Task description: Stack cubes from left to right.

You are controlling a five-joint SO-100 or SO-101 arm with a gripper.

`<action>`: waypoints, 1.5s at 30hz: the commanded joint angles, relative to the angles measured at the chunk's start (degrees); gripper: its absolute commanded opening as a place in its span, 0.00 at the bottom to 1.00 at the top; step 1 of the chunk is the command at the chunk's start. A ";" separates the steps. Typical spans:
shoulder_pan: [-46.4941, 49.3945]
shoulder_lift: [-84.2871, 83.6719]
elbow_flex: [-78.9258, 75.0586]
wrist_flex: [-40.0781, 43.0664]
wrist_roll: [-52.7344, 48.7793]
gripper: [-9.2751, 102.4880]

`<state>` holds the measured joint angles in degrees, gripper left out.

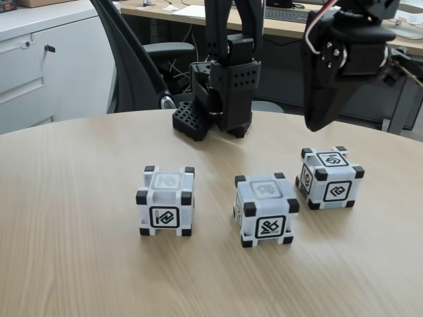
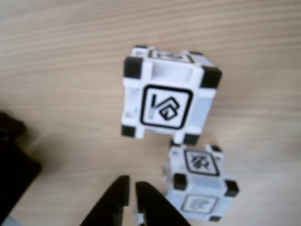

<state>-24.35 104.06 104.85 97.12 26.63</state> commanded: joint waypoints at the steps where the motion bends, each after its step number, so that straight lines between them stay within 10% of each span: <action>1: -0.18 0.79 -1.76 -0.44 3.78 0.08; 21: 0.00 0.18 -1.76 -0.53 5.71 0.28; 27: -0.09 0.09 -1.76 -0.44 1.41 0.47; 45: -0.09 -5.10 -1.76 0.53 0.09 0.46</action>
<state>-24.61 99.14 104.85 97.03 27.25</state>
